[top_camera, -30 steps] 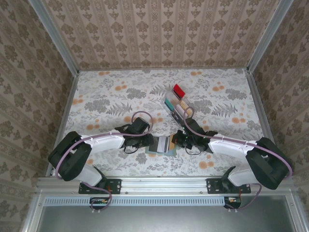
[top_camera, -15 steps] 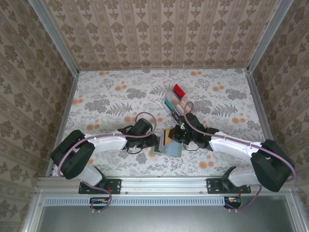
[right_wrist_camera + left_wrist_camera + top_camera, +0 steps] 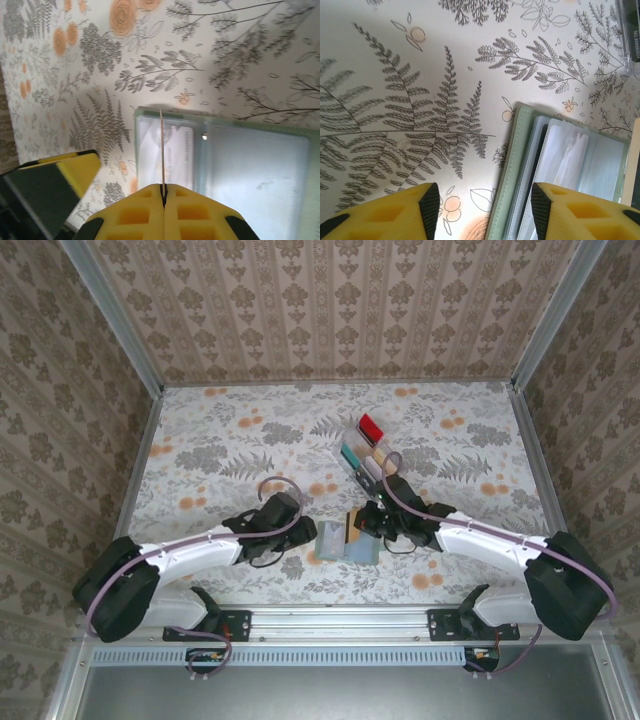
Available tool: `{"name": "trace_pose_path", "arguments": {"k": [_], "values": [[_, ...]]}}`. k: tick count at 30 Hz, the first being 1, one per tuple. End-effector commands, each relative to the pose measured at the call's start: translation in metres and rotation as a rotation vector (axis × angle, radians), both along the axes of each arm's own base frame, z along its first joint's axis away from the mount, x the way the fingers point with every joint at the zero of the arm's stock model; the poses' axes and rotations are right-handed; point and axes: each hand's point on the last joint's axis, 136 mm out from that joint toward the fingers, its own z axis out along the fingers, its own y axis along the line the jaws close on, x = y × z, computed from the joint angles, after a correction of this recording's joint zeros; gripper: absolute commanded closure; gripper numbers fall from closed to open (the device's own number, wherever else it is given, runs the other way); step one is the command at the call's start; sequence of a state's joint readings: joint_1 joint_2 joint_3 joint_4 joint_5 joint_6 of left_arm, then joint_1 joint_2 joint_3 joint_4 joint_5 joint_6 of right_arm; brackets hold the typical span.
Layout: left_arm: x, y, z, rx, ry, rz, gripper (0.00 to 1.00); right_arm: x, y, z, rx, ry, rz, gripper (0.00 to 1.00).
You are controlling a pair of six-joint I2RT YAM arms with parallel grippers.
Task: Put the credit cards into the card holder
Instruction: Turn over the card slot in the card holder, then insert the credit card into the card slot.
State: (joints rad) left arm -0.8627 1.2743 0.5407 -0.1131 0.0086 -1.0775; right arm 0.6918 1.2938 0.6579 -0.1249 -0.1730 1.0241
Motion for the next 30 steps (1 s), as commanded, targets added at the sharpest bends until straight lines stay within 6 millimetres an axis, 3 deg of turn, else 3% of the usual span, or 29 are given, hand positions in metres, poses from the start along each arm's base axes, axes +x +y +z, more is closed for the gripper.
{"name": "trace_pose_path", "arguments": {"k": [1,5,13,19,25,30], "values": [[0.004,0.006,0.004,0.033,-0.035,-0.006,0.43,-0.006,-0.016,-0.005,-0.056,-0.002,-0.018,0.95],[0.007,-0.009,0.008,0.016,-0.042,-0.072,0.42,-0.004,-0.001,-0.003,0.05,-0.025,0.0,0.96],[0.007,-0.03,-0.008,0.007,0.021,-0.137,0.42,-0.004,0.014,-0.018,0.135,-0.004,0.012,0.96],[0.006,-0.035,-0.018,0.02,0.048,-0.155,0.46,-0.008,0.016,-0.032,0.131,0.021,0.02,0.96],[0.005,-0.038,-0.023,0.029,0.064,-0.167,0.53,-0.017,0.011,-0.069,0.061,0.103,0.02,0.96],[0.003,-0.034,-0.029,0.05,0.081,-0.159,0.6,-0.022,0.022,-0.079,0.071,0.122,0.056,0.95]]}}
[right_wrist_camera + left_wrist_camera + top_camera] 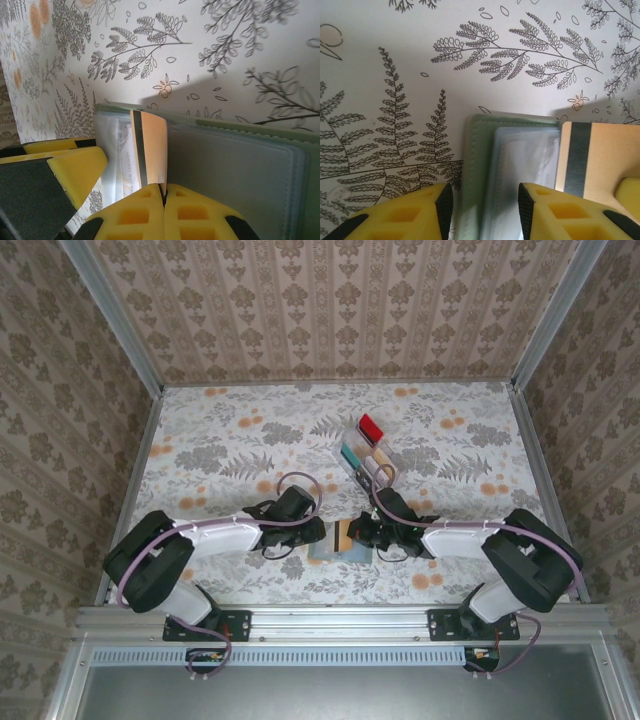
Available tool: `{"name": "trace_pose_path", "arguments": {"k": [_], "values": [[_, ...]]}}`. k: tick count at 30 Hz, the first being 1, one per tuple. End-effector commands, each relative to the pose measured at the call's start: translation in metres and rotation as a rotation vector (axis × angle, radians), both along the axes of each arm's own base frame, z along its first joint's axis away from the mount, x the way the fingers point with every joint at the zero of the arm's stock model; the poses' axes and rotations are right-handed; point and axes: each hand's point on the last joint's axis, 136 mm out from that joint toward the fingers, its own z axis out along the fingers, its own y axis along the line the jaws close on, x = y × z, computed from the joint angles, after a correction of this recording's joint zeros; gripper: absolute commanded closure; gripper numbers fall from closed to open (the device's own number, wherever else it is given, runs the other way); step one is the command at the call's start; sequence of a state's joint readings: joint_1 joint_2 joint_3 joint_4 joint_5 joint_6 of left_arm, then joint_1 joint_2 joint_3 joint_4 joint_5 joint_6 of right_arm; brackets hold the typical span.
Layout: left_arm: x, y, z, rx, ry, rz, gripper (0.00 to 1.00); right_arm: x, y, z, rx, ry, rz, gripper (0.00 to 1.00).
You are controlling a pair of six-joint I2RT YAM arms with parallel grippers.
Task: Put the credit cards into the card holder
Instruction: Insert the credit card into the card slot.
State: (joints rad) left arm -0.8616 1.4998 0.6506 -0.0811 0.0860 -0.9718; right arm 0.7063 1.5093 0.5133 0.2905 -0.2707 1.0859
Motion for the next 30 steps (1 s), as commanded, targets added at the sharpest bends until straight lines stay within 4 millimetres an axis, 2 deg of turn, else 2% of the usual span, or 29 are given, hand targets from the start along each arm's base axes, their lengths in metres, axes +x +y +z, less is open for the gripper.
{"name": "trace_pose_path", "arguments": {"k": [1,6,14,22,27,30], "values": [[-0.005,-0.005,-0.007,0.001,0.034,-0.024,0.61,-0.019,-0.002,-0.025,-0.047,0.08,0.03,0.95],[-0.006,-0.004,-0.009,0.002,0.042,-0.013,0.65,-0.02,0.007,-0.026,-0.06,0.082,0.045,0.94],[-0.004,-0.01,-0.004,-0.03,0.033,-0.004,0.65,-0.021,0.02,-0.038,-0.058,0.115,0.039,0.93],[-0.003,-0.01,-0.001,-0.029,0.02,0.004,0.65,-0.016,0.039,-0.032,-0.054,0.095,0.101,0.92],[-0.001,-0.001,0.001,-0.007,-0.001,0.028,0.63,-0.02,0.033,-0.029,-0.107,0.098,0.129,0.92],[0.002,0.005,0.001,0.002,-0.008,0.051,0.65,-0.021,0.019,-0.026,-0.168,0.092,0.13,0.92]]}}
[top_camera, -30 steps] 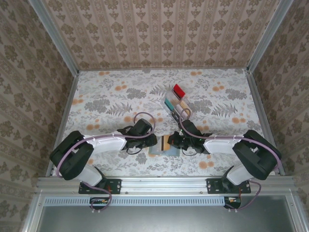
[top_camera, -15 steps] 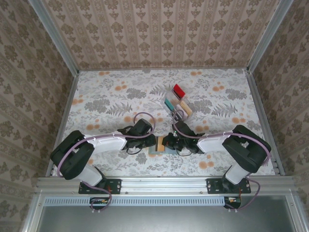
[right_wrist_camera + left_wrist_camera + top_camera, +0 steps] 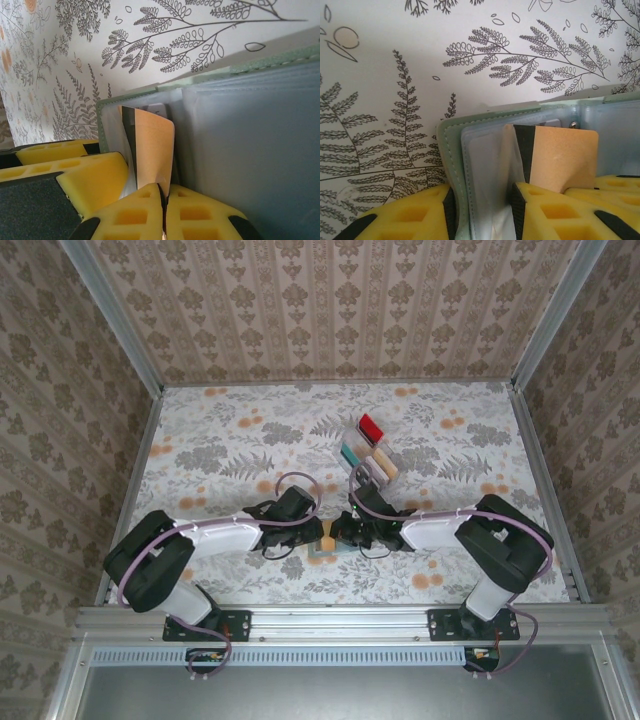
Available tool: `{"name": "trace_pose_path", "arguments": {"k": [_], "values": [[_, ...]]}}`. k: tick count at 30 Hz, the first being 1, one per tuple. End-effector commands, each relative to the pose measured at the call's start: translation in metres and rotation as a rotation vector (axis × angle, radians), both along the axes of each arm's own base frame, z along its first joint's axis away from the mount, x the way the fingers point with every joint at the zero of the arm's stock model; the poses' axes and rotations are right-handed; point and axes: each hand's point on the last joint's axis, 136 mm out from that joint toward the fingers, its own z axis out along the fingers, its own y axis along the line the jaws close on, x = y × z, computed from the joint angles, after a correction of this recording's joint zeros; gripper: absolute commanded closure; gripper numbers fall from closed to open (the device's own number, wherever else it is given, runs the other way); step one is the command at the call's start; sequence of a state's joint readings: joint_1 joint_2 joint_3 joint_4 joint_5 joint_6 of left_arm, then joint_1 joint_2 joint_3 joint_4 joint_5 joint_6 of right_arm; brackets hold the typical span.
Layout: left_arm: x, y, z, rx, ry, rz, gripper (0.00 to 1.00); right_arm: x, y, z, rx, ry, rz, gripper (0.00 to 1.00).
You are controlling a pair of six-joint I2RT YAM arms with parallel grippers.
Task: Put the credit cards into the card holder
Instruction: Insert the credit card into the card slot.
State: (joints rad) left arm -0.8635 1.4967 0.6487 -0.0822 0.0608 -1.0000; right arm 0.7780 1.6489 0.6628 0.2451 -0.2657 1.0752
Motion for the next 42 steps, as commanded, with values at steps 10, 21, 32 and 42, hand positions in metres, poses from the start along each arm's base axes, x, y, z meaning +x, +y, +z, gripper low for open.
{"name": "trace_pose_path", "arguments": {"k": [10,21,32,42], "values": [[0.005,0.011,0.0,-0.003,-0.003,0.051,0.71,-0.031,-0.021,-0.021,-0.1,0.085,0.114,0.93],[0.007,0.002,0.006,-0.041,-0.018,0.022,0.66,-0.026,-0.005,-0.028,-0.061,0.105,0.149,0.91],[0.002,0.003,0.005,-0.064,-0.003,0.047,0.67,-0.016,-0.005,-0.019,-0.064,0.088,0.065,0.84],[0.0,0.007,0.005,-0.057,-0.003,0.059,0.67,-0.025,-0.022,-0.006,-0.114,0.075,0.066,0.71]]}}
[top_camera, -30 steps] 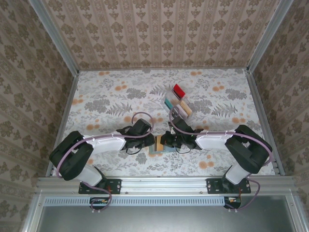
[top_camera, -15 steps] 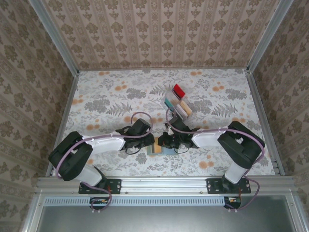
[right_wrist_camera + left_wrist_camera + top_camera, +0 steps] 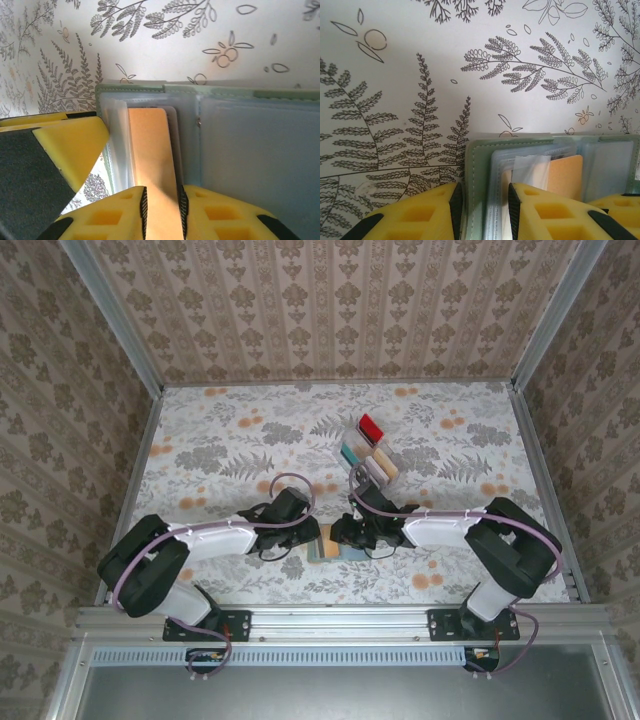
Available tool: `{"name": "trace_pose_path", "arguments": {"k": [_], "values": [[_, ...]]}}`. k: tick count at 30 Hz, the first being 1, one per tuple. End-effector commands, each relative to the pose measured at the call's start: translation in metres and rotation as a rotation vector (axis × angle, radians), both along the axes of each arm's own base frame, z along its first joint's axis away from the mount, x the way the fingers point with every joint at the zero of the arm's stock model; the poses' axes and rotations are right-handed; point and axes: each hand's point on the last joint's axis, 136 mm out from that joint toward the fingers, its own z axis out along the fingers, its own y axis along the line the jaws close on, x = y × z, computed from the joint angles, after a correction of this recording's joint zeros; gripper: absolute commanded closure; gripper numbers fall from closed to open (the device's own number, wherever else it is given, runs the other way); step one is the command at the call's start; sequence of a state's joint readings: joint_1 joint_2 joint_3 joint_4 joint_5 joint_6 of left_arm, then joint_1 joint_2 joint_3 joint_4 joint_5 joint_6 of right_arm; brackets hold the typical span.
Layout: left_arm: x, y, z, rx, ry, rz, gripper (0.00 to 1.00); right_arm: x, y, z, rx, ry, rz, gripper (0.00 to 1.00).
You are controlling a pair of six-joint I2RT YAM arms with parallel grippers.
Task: Put the credit cards into the card holder
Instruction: Insert the credit card into the card slot, then pick up the credit card from the storage box.
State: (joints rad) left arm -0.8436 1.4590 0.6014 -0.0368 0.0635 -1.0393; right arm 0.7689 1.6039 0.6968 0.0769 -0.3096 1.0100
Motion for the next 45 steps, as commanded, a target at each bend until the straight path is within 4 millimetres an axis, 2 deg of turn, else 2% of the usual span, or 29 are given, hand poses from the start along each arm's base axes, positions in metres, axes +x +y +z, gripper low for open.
{"name": "trace_pose_path", "arguments": {"k": [1,4,9,18,22,24,25,28,32,34,39,42,45], "values": [[-0.002,-0.001,0.004,-0.021,0.0,0.004,0.67,-0.012,-0.014,-0.012,-0.067,0.035,-0.002,0.72],[-0.002,-0.002,0.005,-0.029,0.002,0.0,0.67,-0.011,-0.012,-0.015,-0.055,0.042,-0.011,0.78],[-0.004,-0.005,0.005,-0.046,0.008,0.002,0.67,-0.008,0.004,-0.013,0.01,0.058,0.002,0.86],[-0.008,-0.007,0.002,-0.065,0.02,0.026,0.67,-0.004,0.024,-0.005,0.069,0.062,0.011,0.88],[-0.008,-0.005,0.002,-0.059,0.018,0.035,0.67,-0.005,0.022,-0.002,0.041,0.055,0.022,0.85],[-0.007,-0.001,0.004,-0.044,0.007,0.042,0.65,-0.004,0.013,0.004,0.001,0.03,0.018,0.82],[-0.006,0.002,0.006,-0.031,0.0,0.047,0.64,-0.004,0.006,0.008,-0.035,0.01,0.017,0.78],[-0.003,0.01,0.012,0.003,-0.027,0.061,0.6,0.002,-0.017,0.027,-0.143,-0.065,0.007,0.74],[0.0,0.016,0.022,0.019,-0.062,0.064,0.52,0.017,-0.05,0.051,-0.273,-0.152,-0.018,0.67],[0.002,0.017,0.027,0.019,-0.075,0.059,0.51,0.027,-0.066,0.064,-0.334,-0.203,-0.015,0.61],[0.01,0.011,0.044,-0.004,-0.119,0.035,0.47,0.059,-0.113,0.089,-0.501,-0.25,-0.03,0.6],[0.016,0.005,0.054,-0.022,-0.137,0.022,0.44,0.081,-0.128,0.101,-0.6,-0.283,-0.004,0.6],[0.024,-0.001,0.062,-0.048,-0.147,0.017,0.43,0.103,-0.133,0.105,-0.698,-0.302,0.056,0.6]]}}
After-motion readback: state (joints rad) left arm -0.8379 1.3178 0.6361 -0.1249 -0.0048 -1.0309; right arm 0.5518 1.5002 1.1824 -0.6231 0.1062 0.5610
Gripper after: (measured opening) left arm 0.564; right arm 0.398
